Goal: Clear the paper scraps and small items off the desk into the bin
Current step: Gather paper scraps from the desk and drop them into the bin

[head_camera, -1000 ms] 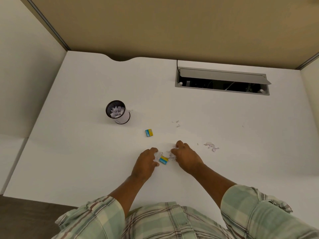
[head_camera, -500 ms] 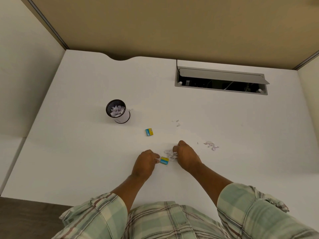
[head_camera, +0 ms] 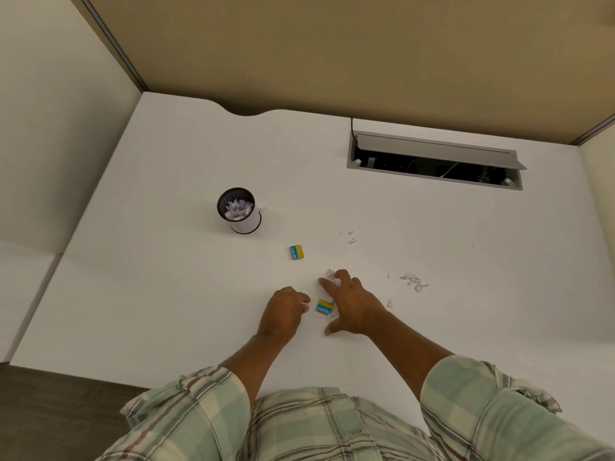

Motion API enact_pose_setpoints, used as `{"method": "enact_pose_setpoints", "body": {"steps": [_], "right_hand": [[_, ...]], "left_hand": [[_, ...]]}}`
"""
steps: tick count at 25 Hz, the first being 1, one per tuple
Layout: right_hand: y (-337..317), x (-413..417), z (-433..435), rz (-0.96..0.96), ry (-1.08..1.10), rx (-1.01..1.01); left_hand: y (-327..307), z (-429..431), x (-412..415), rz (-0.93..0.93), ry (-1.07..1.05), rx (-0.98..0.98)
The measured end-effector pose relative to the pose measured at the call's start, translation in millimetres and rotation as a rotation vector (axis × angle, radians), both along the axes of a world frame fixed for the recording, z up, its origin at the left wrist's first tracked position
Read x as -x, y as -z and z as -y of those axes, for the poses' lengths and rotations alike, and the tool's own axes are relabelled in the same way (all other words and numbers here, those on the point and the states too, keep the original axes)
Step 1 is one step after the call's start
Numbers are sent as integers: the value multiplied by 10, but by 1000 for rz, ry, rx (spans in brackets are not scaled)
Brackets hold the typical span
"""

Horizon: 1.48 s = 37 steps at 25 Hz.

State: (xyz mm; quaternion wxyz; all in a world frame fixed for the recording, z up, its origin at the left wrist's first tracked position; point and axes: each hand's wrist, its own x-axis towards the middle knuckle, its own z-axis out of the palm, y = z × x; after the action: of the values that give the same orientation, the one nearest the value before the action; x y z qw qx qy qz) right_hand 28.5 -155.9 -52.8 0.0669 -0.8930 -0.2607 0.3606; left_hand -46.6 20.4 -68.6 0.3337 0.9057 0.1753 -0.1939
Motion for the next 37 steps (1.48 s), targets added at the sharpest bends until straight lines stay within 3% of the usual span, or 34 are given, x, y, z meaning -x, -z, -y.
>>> {"method": "enact_pose_setpoints", "body": {"steps": [6, 13, 17, 21, 27, 29, 32, 37], "right_hand": [[100, 142, -38, 171, -14, -82], [129, 90, 31, 191, 154, -50], [49, -7, 40, 105, 355, -42], [-47, -94, 99, 5, 712, -185], [-237, -162, 26, -49, 869, -291], [-325, -199, -56, -108, 954, -382], [-499, -296, -286, -191, 1030, -552], [-781, -565, -913, -220, 970, -706]], "left_hand": [[30, 0, 3, 4, -2, -15], [56, 19, 1, -23, 95, -92], [2, 34, 85, -21, 150, -156], [-3, 16, 260, 33, 147, -203], [31, -102, 260, 51, 180, -141], [-14, -156, 167, 40, 76, -62], [-253, -404, -38, 61, -268, 118], [-803, -1070, -414, 210, -650, 398]]}}
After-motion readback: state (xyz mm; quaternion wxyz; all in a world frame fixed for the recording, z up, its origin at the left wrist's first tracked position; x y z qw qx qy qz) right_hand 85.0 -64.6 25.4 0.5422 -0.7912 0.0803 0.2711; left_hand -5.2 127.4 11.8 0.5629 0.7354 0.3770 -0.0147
